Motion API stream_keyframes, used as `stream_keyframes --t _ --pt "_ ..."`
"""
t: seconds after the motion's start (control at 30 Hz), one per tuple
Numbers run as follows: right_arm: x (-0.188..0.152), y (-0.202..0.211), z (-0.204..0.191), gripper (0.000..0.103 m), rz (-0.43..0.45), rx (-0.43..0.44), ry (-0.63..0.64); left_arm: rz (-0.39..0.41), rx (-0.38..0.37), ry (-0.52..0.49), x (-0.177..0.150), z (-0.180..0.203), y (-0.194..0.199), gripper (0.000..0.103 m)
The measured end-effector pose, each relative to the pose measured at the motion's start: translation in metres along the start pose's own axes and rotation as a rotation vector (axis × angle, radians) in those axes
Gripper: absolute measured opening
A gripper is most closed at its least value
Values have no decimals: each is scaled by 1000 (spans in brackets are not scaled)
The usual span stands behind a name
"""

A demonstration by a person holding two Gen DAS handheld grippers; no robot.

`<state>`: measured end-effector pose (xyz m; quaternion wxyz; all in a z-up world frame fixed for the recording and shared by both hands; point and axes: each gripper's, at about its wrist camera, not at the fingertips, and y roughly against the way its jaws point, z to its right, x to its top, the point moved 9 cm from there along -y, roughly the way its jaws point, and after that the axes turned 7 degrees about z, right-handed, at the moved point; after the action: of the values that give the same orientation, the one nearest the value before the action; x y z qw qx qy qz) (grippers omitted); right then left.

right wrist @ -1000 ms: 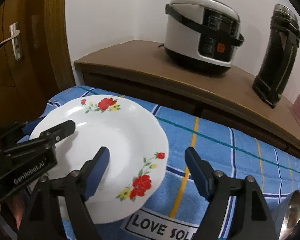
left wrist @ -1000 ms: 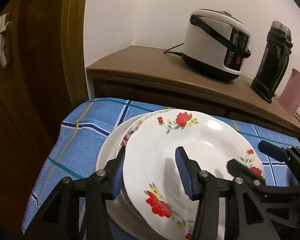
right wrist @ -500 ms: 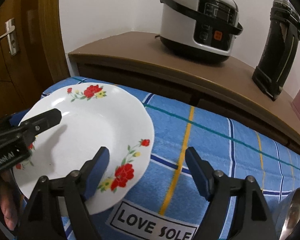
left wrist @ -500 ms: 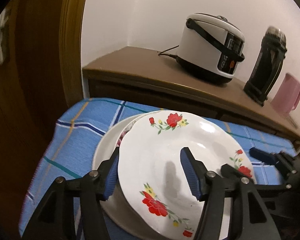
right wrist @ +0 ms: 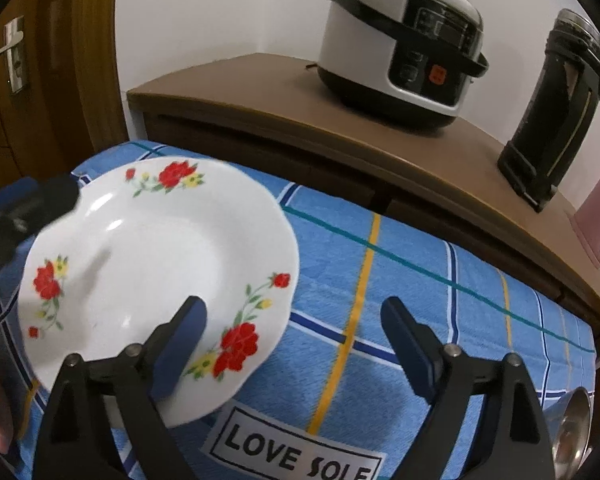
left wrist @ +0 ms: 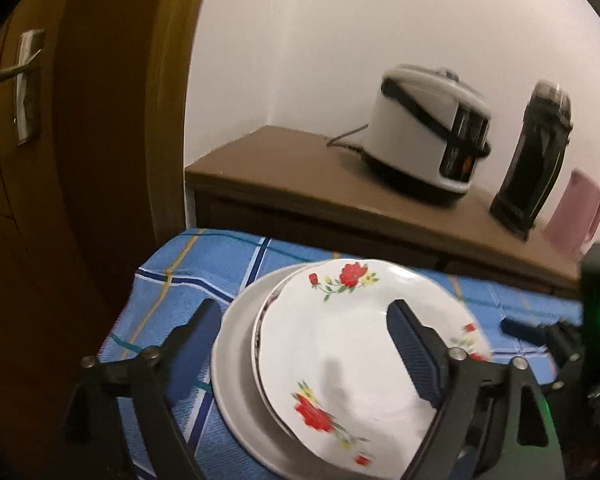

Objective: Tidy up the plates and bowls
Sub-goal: 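Pull the left gripper back and swing it toward the pink bowl, then close the left gripper on the rim of the pink bowl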

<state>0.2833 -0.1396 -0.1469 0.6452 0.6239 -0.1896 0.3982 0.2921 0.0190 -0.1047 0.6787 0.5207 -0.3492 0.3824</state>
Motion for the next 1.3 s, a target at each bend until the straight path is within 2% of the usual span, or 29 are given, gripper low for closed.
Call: stream_keyframes --t 0.17,0.33,0.4,0.5,0.6,0.7,0.77,0.9,0.97,1.1,1.2,1.3 --pt "1 22 3 90 40 -5 -24 0 36 6 0 -8 -1 87" --pt "-1 86 13 90 113 17 -56 21 75 35 3 -19 3 87" --pt "-9 117 18 90 141 46 -56 41 79 31 4 -18 8 87" --pt "-31 165 42 89 173 26 -73 63 115 -17 5 -11 15 87" --pt "-54 199 66 81 186 4 -91 44 116 -47 -2 12 30 87" --pt "-85 227 100 70 169 -76 -103 16 33 -31 -11 52 56 87" --pt "-107 240 123 58 147 -105 -147 -4 -59 -60 -20 91 76 87" --pt "-152 261 168 57 104 -193 -222 -16 -158 -189 -42 165 107 87" --pt "-173 265 184 56 78 -221 -249 -47 -232 -241 -59 202 119 87" --pt "-211 266 206 47 31 -242 -311 -118 -362 -330 -100 263 142 87" --pt "-226 270 215 41 26 -230 -340 -145 -407 -412 -124 295 155 87" --pt "-235 272 217 39 29 -206 -354 -185 -451 -432 -142 316 164 87"
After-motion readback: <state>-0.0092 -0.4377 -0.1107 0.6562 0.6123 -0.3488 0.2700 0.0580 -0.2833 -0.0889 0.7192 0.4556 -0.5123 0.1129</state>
